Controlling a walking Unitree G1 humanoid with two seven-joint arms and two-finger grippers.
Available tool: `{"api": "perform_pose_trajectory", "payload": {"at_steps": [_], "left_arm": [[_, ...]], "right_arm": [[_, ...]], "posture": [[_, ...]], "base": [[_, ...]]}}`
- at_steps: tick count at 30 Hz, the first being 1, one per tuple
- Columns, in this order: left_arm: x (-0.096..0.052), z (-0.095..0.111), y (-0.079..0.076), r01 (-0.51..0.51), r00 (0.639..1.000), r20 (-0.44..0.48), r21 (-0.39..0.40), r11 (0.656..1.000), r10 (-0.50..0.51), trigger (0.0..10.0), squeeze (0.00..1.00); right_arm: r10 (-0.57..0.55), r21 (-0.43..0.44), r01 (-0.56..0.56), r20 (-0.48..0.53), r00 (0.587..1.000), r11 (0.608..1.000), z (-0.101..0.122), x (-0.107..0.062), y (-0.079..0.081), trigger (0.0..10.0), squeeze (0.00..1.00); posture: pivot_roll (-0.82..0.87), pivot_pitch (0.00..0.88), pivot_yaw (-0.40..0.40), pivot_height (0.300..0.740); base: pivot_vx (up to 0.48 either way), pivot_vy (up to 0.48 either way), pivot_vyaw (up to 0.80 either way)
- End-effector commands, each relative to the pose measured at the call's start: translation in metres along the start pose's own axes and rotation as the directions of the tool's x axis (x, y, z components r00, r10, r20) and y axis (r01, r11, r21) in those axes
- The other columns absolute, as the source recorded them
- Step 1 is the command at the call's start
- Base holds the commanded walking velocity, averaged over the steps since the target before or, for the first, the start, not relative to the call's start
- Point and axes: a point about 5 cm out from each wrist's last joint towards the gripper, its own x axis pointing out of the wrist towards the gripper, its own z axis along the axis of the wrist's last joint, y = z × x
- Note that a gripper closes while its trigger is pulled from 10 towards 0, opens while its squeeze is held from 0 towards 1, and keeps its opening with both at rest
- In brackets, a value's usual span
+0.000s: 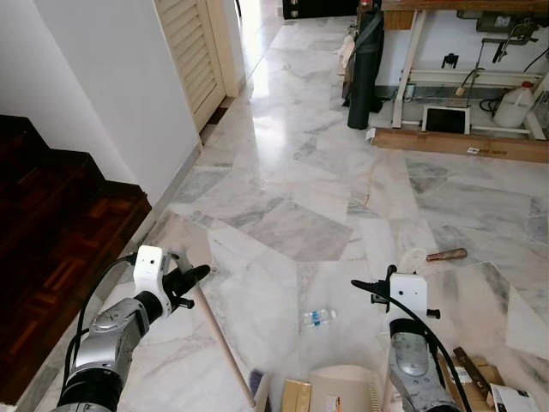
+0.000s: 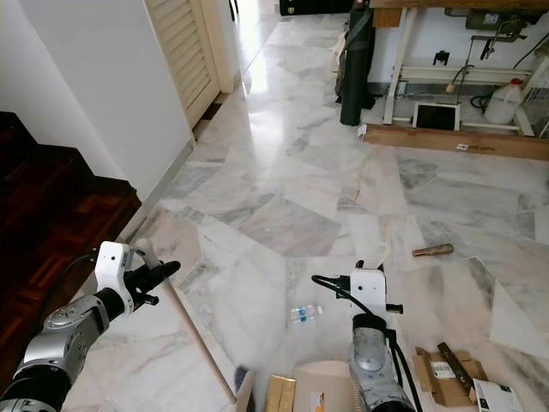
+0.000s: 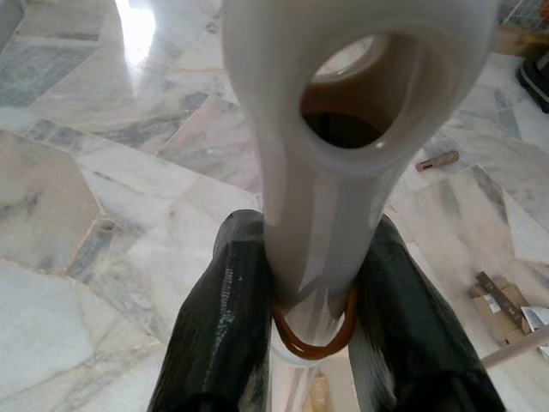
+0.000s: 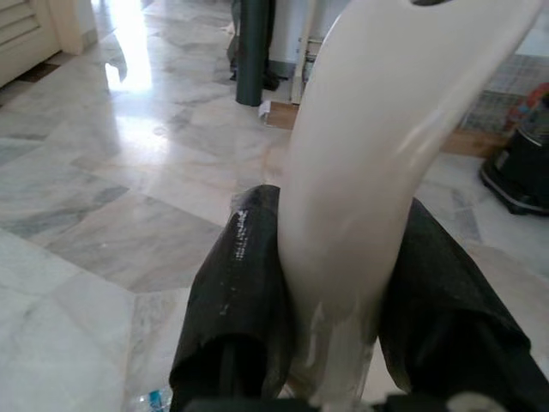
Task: Sweep floor
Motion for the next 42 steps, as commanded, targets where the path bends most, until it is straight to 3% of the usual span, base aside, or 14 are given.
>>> {"api": "perform_pose_trajectory", "payload": {"at_steps": [1, 13, 31, 42], "left_arm": [[-0.003, -0.005, 0.003, -0.006, 0.999, -0.031, -0.011, 1.0, 0.006, 10.0, 0.0], [-0.002, -0.006, 0.001, 0.003, 0.999, -0.044, 0.006, 1.0, -0.002, 10.0, 0.0], [-0.008, -0.008, 0.004, 0.068, 0.991, -0.112, -0.001, 0.998, -0.068, 10.0, 0.0], [0.0, 0.009, 0.005, 0.061, 0.998, -0.021, -0.11, 0.992, -0.064, 10.0, 0.0]], "right_arm": [[-0.011, -0.052, 0.011, 0.005, 1.0, 0.999, -0.003, -0.001, -0.006, 10.0, 0.0], [-0.024, -0.064, 0.024, -0.005, 1.0, 0.998, -0.004, 0.0, -0.008, 10.0, 0.0], [0.103, -0.024, -0.107, -0.144, 0.984, 0.994, -0.022, -0.013, 0.016, 10.0, 0.0], [0.178, 0.057, -0.17, -0.178, 0.968, 0.984, -0.02, -0.013, 0.029, 10.0, 0.0]], "posture": [[0.11, 0.071, 0.113, 0.74], [0.11, 0.071, 0.111, 0.74], [0.12, 0.076, 0.117, 0.74], [0.1, 0.068, 0.122, 0.74]], "base": [[0.0, 0.0, 0.0], [0.0, 0.0, 0.0], [0.0, 0.0, 0.0], [0.0, 0.0, 0.0]]}}
